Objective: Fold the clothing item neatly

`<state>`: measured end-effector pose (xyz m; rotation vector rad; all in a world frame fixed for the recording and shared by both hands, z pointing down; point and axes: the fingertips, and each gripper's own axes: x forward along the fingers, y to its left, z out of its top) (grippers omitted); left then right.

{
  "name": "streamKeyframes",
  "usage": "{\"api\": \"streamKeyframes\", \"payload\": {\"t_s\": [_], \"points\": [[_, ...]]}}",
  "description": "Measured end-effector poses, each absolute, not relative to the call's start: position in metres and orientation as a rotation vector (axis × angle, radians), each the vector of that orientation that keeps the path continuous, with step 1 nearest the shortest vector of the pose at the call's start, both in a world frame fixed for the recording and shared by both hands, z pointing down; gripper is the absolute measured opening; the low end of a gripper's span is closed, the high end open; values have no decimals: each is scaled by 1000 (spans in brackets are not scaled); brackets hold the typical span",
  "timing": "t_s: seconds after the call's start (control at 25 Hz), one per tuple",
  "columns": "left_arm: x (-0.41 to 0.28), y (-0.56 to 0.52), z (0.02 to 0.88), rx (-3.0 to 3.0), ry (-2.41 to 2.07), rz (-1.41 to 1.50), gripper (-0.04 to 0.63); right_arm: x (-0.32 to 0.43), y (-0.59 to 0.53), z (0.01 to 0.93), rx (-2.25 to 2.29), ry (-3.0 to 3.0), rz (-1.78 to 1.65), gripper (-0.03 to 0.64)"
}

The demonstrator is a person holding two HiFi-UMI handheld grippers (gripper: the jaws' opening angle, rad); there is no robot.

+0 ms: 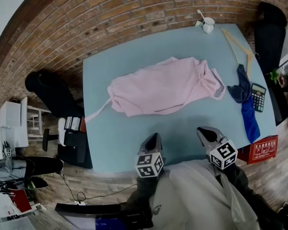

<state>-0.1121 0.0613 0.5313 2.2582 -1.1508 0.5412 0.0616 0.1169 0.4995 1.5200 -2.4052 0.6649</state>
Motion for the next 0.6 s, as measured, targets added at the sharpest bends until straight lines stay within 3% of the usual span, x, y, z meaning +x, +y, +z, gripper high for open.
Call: {"api": "streamKeyframes", "payload": {"t_s": [0.6], "points": [[-121, 62, 535, 2232, -1184, 541, 8, 56, 117, 499, 1501, -2401, 628, 2]]}}
